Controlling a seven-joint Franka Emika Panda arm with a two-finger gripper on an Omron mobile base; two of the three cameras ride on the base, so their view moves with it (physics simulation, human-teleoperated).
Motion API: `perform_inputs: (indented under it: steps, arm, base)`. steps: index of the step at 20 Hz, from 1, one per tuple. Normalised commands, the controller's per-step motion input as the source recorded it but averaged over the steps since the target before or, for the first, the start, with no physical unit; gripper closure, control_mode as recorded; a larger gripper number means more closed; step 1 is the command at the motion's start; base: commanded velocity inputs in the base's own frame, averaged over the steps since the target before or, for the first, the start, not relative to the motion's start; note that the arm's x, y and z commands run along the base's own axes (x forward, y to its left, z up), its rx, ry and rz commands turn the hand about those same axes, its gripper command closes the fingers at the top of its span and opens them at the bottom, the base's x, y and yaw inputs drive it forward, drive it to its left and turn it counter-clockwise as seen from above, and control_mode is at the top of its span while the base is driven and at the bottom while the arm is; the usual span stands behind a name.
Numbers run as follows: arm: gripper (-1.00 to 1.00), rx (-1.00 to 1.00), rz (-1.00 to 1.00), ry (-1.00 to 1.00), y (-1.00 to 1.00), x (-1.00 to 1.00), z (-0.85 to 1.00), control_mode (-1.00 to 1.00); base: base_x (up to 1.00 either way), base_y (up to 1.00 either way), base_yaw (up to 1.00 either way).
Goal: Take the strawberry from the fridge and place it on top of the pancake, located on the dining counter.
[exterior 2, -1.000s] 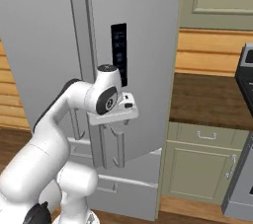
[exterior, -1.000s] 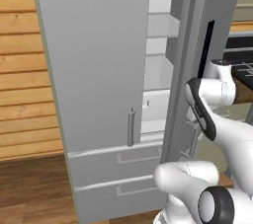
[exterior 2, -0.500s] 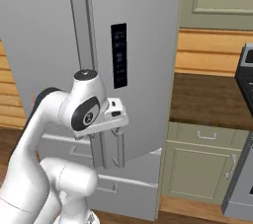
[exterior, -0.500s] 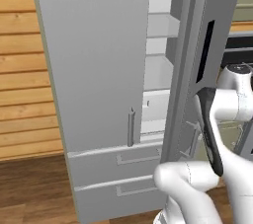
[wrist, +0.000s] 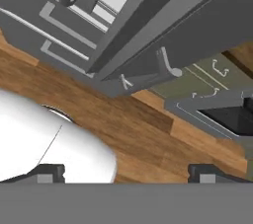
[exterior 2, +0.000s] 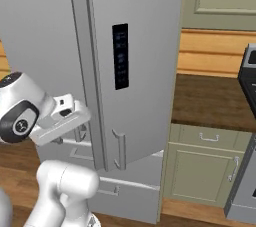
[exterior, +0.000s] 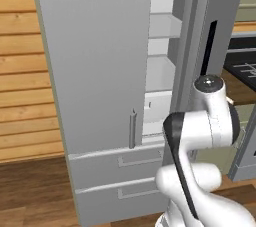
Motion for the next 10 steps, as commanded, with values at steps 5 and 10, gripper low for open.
perform_inputs:
  steps: [5,10]
  arm:
    - [-1.00,-0.24,-0.01,0.00,0.91,0.00,0.44,-1.00]
    - [-1.00,-0.21,0.00,0.00,0.67,0.17,0.40,-1.00]
  base:
    - [0.00,0.00,0.00]
    - [0.00,0.00,0.00]
